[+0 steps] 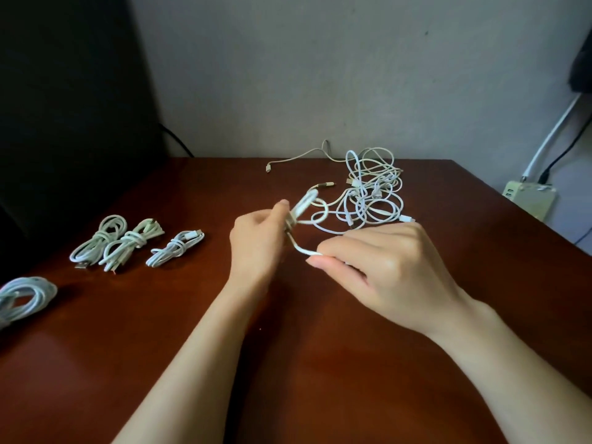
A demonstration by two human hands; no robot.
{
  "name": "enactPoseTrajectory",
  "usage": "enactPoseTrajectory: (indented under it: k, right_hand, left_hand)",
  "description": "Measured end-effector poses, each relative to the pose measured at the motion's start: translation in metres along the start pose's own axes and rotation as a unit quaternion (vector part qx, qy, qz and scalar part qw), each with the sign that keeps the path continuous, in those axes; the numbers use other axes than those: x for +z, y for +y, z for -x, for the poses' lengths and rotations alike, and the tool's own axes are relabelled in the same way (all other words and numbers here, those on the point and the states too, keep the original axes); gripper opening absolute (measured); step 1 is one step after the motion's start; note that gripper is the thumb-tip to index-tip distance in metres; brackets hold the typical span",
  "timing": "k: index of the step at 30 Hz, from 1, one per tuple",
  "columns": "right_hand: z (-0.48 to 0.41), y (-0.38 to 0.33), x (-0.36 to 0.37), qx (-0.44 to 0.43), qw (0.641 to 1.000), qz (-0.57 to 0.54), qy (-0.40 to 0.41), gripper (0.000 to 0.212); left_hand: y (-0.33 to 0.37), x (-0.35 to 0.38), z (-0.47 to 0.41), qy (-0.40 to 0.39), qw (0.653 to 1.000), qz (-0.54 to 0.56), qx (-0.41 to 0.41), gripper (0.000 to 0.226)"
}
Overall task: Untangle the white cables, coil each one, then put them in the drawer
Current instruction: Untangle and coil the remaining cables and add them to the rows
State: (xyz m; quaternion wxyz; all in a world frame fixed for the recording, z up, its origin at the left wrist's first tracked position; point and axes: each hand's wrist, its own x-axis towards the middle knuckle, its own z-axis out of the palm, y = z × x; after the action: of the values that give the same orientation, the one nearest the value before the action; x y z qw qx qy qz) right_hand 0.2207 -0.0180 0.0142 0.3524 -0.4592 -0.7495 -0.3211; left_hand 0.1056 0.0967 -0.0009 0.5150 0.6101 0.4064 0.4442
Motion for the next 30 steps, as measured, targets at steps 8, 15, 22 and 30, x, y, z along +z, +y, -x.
enactPoseTrajectory:
  k: [8, 15, 22, 30]
  right_hand:
    - [0.001, 0.016, -0.009, 0.023, 0.993, 0.062, 0.102, 0.023]
    - [0.004, 0.023, -0.007, 0.076, 0.984, 0.055, 0.149, 0.024]
    - [0.014, 0.042, -0.002, 0.291, 0.951, -0.021, 0.103, 0.021]
    - [0.02, 0.047, 0.015, 0.456, 0.873, -0.173, 0.011, 0.032]
  left_hand:
    - [-0.003, 0.003, 0.004, -0.023, 0.967, -0.178, 0.18, 0.048]
    - [-0.001, 0.01, 0.015, -0.198, 0.93, -0.23, 0.207, 0.056]
    - [0.003, 0.021, 0.028, -0.252, 0.941, -0.169, 0.15, 0.067]
    - [0.005, 0.021, 0.031, -0.26, 0.953, -0.064, 0.141, 0.062]
